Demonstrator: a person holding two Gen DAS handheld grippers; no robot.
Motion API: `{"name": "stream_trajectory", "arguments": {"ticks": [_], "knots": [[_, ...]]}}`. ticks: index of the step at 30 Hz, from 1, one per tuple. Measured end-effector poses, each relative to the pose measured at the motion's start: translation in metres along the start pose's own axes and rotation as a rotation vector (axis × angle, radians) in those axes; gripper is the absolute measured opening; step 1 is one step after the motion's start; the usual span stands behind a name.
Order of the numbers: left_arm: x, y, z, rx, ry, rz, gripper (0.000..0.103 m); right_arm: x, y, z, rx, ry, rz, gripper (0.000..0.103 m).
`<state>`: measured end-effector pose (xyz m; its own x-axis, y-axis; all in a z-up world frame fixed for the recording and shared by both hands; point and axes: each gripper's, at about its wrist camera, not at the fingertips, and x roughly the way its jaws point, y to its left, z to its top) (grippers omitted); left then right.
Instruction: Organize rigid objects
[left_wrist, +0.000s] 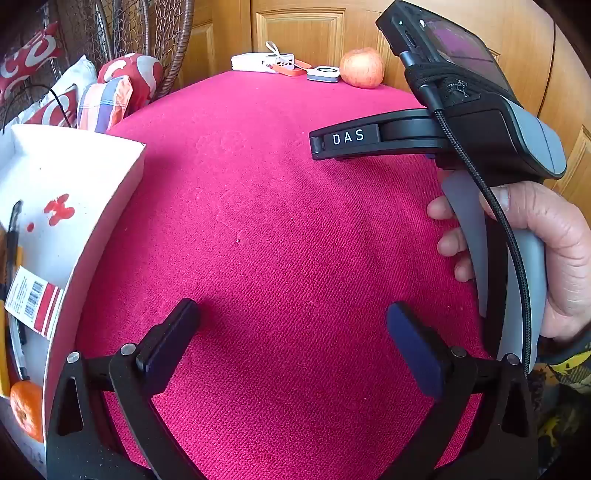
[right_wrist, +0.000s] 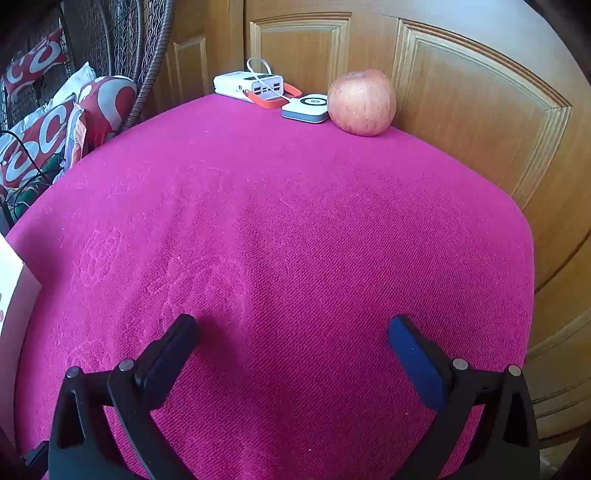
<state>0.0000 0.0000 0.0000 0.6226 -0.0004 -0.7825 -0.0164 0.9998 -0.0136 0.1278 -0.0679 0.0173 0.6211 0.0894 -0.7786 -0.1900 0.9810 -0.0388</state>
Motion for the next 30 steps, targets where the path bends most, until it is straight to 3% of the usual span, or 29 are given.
{"name": "stream_trajectory", "arguments": {"ticks": [30], "knots": [[0.0001,0.0002,0.0002,-0.001,0.001,-0.001,0.102,0.0024,0.0008,0.0013,-0.001,0.001,-0.001,0.103]]}}
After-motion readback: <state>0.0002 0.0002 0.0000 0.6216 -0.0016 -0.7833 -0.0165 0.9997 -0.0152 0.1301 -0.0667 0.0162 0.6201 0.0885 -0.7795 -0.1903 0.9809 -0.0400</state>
